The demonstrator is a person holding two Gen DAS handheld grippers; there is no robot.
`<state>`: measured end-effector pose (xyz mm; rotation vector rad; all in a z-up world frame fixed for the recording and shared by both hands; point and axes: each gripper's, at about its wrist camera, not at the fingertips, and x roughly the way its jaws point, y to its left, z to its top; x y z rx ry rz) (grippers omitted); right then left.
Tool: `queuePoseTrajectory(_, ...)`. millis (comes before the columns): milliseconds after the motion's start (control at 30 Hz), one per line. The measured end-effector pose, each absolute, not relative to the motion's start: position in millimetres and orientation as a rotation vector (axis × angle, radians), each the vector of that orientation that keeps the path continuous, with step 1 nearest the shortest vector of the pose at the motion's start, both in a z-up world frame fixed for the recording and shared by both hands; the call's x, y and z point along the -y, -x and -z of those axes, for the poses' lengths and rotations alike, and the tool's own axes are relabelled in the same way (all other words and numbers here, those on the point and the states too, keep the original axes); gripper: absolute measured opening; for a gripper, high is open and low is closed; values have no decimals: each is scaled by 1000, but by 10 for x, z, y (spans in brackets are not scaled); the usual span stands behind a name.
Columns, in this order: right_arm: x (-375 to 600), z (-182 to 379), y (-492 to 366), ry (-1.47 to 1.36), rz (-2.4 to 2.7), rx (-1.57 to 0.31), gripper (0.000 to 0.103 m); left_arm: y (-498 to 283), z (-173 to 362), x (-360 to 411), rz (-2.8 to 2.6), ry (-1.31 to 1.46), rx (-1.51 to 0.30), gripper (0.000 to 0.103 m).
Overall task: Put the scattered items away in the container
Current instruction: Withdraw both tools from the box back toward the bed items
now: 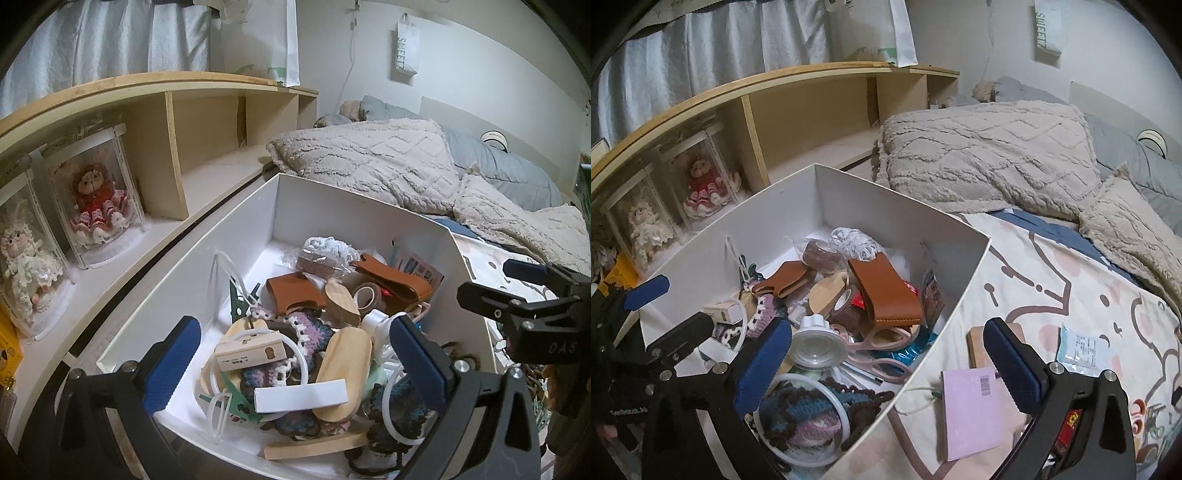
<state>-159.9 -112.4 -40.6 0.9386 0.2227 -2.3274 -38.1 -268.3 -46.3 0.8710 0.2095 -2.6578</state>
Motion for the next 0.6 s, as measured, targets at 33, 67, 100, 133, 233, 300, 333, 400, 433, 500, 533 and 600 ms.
queuePoseTrajectory(33, 1106, 402, 1598, -938, 2330, -221, 103, 379, 458, 2677, 2660, -869, -210, 103)
queuePoseTrajectory(67, 1088, 395, 1597, -936, 2333, -221, 103, 377, 453, 2672, 2661, -867, -211, 103)
queuePoseTrajectory(100, 1070, 387, 1596, -934, 2335, -221, 103, 375, 448, 2666, 2663, -862, -213, 103)
queuePoseTrajectory(133, 1051, 377, 1593, -930, 2338, -220, 103, 373, 443, 2661, 2664, -857, -216, 103)
queuePoseTrajectory(233, 974, 338, 1577, -918, 2350, -214, 103, 362, 419, 2634, 2674, -833, -224, 103)
queuePoseTrajectory(300, 919, 321, 1568, -918, 2348, -206, 103, 358, 401, 2603, 2682, -826, -224, 103)
queuePoseTrajectory(333, 887, 314, 1562, -917, 2351, -202, 103, 358, 391, 2586, 2685, -820, -223, 103)
queuePoseTrajectory(400, 805, 305, 1539, -913, 2361, -207, 103, 361, 374, 2549, 2692, -810, -222, 103)
queuePoseTrajectory(433, 776, 303, 1529, -911, 2365, -211, 103, 360, 364, 2527, 2697, -805, -222, 103)
queuePoseTrajectory(500, 697, 296, 1501, -910, 2373, -223, 103, 362, 348, 2484, 2708, -799, -224, 103)
queuePoseTrajectory(533, 644, 292, 1487, -912, 2377, -224, 103, 362, 343, 2459, 2714, -796, -224, 103)
queuePoseTrajectory(600, 543, 282, 1466, -916, 2381, -219, 103, 369, 337, 2406, 2726, -796, -226, 103)
